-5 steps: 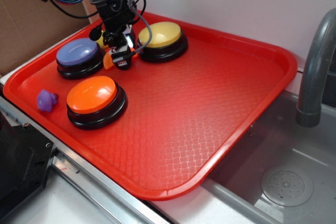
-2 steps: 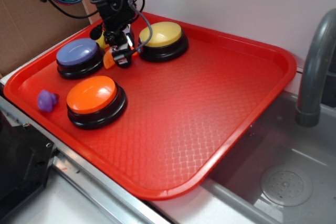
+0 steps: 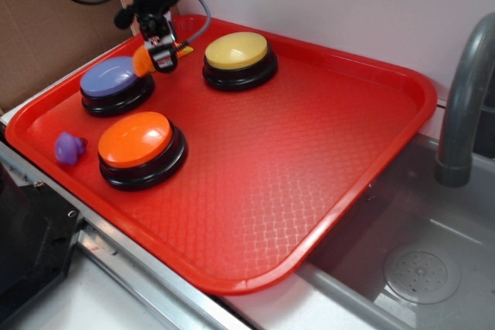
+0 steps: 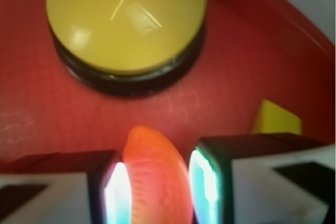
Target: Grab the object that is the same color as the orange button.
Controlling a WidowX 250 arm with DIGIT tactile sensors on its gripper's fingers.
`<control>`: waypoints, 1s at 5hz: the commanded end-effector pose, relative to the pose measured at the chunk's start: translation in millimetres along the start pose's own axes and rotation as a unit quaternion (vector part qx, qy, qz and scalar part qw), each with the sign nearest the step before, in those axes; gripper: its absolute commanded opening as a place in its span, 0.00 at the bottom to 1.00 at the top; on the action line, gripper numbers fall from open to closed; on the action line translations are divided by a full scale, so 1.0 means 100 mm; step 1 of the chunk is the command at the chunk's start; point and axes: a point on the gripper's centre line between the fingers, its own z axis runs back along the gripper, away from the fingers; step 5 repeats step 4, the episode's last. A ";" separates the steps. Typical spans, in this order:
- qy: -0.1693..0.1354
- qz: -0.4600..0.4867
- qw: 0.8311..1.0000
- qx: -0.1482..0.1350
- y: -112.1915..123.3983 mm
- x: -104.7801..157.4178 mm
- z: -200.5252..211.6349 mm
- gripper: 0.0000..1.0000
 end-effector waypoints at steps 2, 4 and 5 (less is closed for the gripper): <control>0.045 0.193 0.980 0.010 -0.73 0.64 0.73 0.00; 0.062 0.217 0.974 0.008 -0.89 0.67 0.73 0.00; 0.062 0.217 0.974 0.008 -0.89 0.67 0.73 0.00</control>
